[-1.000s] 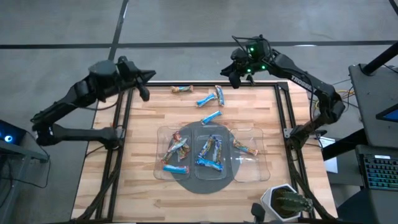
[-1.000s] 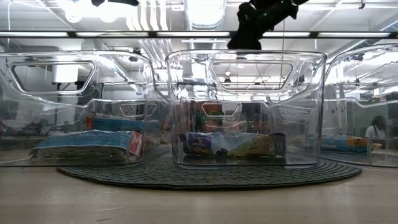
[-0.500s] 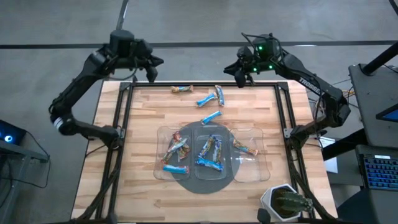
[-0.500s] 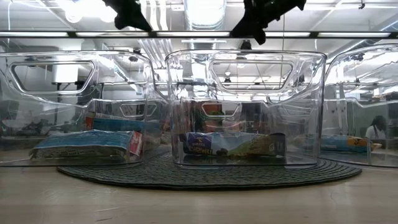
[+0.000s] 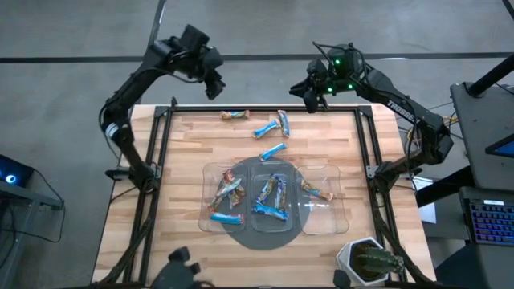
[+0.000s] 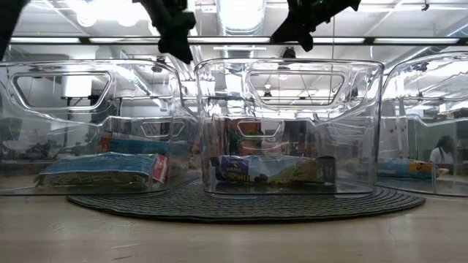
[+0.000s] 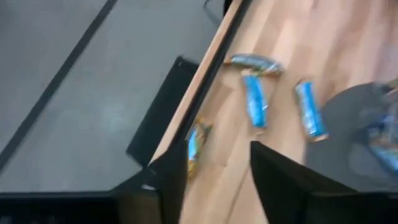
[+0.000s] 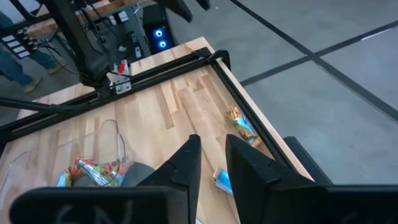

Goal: Pick and place Granola Bars by type
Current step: Put the yellow granola bar into the right transparent bin

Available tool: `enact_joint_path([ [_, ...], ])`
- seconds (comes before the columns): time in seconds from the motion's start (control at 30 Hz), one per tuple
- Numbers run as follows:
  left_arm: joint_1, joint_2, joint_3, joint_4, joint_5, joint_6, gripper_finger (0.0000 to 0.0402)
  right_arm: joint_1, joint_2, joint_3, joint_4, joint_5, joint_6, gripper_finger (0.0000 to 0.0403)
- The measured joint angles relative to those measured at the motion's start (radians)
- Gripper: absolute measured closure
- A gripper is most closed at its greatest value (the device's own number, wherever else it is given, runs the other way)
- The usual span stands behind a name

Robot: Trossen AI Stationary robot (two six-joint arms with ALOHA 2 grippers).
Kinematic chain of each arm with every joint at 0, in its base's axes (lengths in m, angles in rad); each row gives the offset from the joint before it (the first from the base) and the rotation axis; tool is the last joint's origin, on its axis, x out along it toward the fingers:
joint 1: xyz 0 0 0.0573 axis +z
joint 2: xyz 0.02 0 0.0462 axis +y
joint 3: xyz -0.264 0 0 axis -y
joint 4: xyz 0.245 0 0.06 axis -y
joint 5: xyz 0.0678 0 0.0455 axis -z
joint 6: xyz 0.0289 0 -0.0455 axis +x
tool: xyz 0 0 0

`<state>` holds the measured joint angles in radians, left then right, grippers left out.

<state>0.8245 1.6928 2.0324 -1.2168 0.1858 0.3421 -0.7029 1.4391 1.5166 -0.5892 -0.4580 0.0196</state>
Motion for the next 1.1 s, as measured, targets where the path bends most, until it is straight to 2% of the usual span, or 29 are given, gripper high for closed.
enact_joint_path([
  [0.13,-0.01,0.06,0.017,-0.014,-0.085,0.038,0.0197,0.0,0.0,0.0,-0.001,0.0,0.0,0.0328],
  [0.3,-0.015,0.135,0.0,-0.01,-0.101,0.084,0.016,0.0,0.0,0.0,0.0,0.0,-0.004,0.0326],
  [0.53,-0.022,0.248,-0.01,-0.006,-0.159,0.142,0.0157,0.0,0.0,0.0,-0.001,0.0,-0.012,0.033],
  [0.8,-0.033,0.391,-0.026,0.037,-0.18,0.182,0.0157,0.0,0.0,0.0,-0.004,-0.012,-0.039,0.0324],
  [1.1,-0.054,0.51,-0.026,0.042,-0.152,0.197,0.0157,0.0,0.0,0.0,-0.005,-0.021,-0.057,0.033],
])
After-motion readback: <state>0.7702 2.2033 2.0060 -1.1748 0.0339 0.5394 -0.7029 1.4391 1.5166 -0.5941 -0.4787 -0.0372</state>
